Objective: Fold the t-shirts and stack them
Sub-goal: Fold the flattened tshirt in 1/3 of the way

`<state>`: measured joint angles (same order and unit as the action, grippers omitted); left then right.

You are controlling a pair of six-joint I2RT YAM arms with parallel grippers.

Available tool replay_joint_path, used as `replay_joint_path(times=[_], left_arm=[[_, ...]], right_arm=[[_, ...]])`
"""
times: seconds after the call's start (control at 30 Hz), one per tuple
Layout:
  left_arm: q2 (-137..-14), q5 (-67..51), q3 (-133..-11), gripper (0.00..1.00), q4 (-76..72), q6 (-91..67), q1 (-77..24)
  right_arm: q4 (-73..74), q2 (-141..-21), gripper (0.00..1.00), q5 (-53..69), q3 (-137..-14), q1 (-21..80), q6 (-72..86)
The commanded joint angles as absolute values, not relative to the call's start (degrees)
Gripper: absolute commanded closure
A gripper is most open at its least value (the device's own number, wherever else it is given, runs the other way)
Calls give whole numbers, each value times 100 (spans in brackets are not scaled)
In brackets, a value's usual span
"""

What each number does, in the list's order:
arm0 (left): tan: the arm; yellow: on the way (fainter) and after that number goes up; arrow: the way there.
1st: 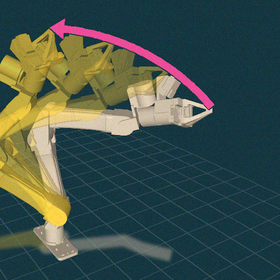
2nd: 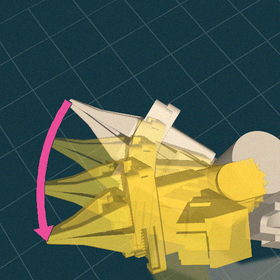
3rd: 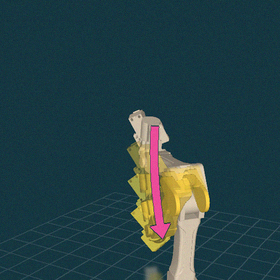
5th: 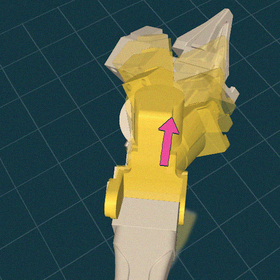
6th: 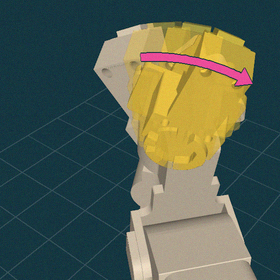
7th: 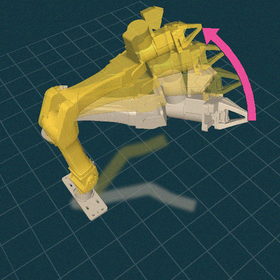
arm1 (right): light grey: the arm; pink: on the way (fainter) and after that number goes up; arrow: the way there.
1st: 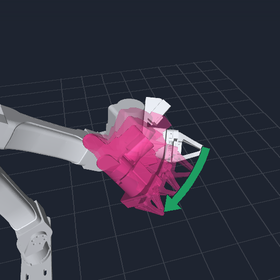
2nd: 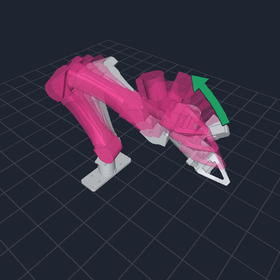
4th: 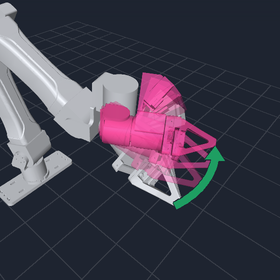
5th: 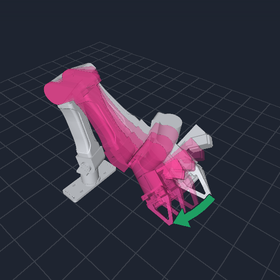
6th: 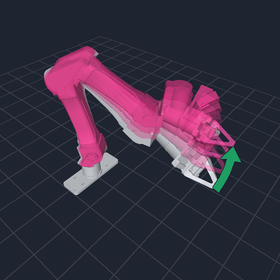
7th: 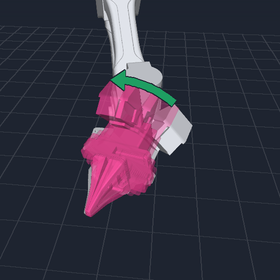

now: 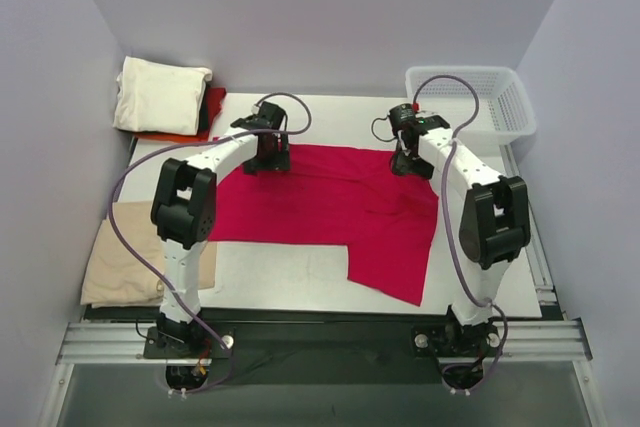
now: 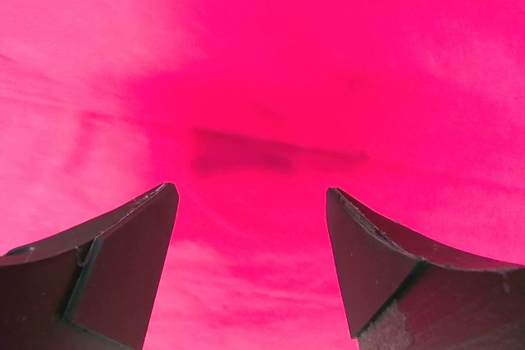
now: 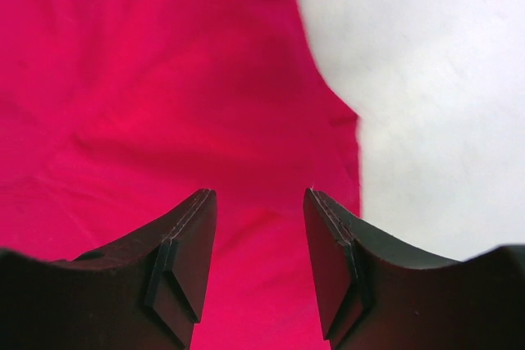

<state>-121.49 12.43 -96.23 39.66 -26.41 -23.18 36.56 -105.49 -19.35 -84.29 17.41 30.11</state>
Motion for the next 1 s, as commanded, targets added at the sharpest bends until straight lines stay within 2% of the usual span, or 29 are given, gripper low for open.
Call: replay_joint_path(times=[0.0,0.23,0.5,0.97], left_arm=[[-12224,1415,-10124,16,3946,-2681,-1996],[-13025,1714,-11091,15,4596,-2944,-1512],[-14000,1617,-12400,15,5729,-3199,-1257],[-14484,897,-12937,16,5994,-3472,-835]], right_arm=[[3858,-11152,53,-1732,-8972,1793,2796],[4209,-12513,52,-1222,-10361,1714,2830],[4640,-13297,51,-686,-11345,1705,2900],[5317,-14431,48,-141,-13182,1371,2909]])
